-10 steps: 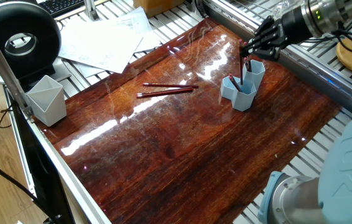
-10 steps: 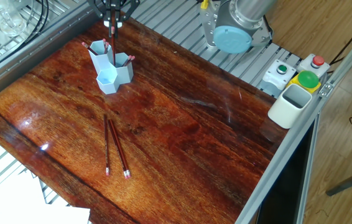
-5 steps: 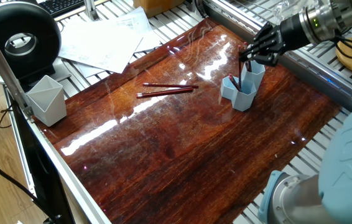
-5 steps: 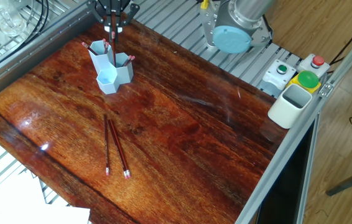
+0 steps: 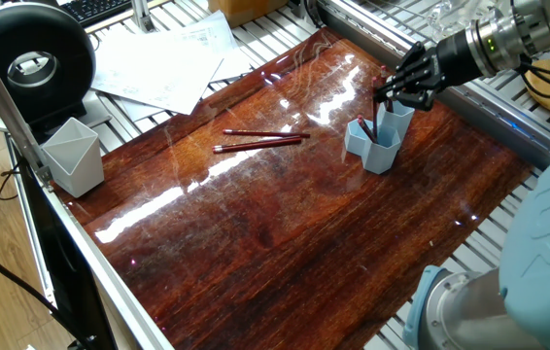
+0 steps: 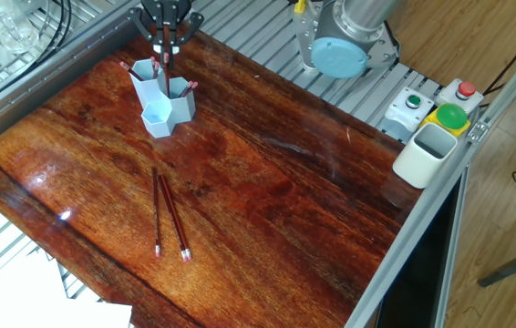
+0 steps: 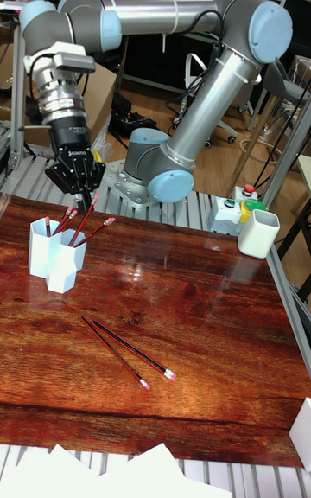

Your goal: Put the pen into the pen holder

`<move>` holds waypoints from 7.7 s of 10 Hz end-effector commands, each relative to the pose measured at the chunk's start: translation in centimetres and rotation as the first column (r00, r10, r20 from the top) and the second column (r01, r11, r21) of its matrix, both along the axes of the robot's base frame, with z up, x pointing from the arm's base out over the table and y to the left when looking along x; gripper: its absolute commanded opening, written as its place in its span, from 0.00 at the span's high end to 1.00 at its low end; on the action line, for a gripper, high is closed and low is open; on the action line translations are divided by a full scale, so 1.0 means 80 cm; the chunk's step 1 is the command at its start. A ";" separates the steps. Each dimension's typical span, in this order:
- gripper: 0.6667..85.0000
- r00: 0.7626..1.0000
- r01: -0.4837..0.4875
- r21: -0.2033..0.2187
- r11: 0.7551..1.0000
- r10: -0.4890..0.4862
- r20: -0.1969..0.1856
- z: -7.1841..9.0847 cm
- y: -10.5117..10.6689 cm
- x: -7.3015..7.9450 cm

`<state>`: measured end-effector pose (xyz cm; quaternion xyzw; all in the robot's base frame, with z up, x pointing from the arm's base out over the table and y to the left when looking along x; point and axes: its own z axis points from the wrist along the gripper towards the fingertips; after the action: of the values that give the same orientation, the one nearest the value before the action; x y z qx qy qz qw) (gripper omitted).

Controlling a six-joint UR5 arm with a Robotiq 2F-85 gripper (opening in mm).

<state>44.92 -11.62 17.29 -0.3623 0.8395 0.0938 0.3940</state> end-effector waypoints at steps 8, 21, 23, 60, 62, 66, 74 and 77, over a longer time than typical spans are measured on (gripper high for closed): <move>0.72 0.996 0.018 -0.084 0.996 -0.025 -0.080 -0.022 -0.024 -0.020; 1.00 0.662 0.267 -0.593 0.760 -0.592 -0.460 0.035 -0.032 -0.153; 1.00 0.633 0.235 -0.653 0.720 -0.623 -0.459 0.040 -0.051 -0.172; 1.00 0.609 0.110 -0.628 0.770 -0.552 -0.570 0.039 0.158 0.006; 1.00 0.650 0.119 -0.625 0.771 -0.536 -0.538 0.038 0.156 0.023; 1.00 0.719 -0.056 -0.640 0.767 -0.414 -0.559 0.029 0.152 0.082; 1.00 0.624 -0.078 -0.601 0.796 -0.431 -0.652 -0.010 0.215 0.092; 1.00 0.607 -0.041 -0.658 0.752 -0.505 -0.614 -0.005 0.195 0.091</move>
<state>52.73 4.23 16.62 -0.2956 0.9442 -0.0891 -0.1145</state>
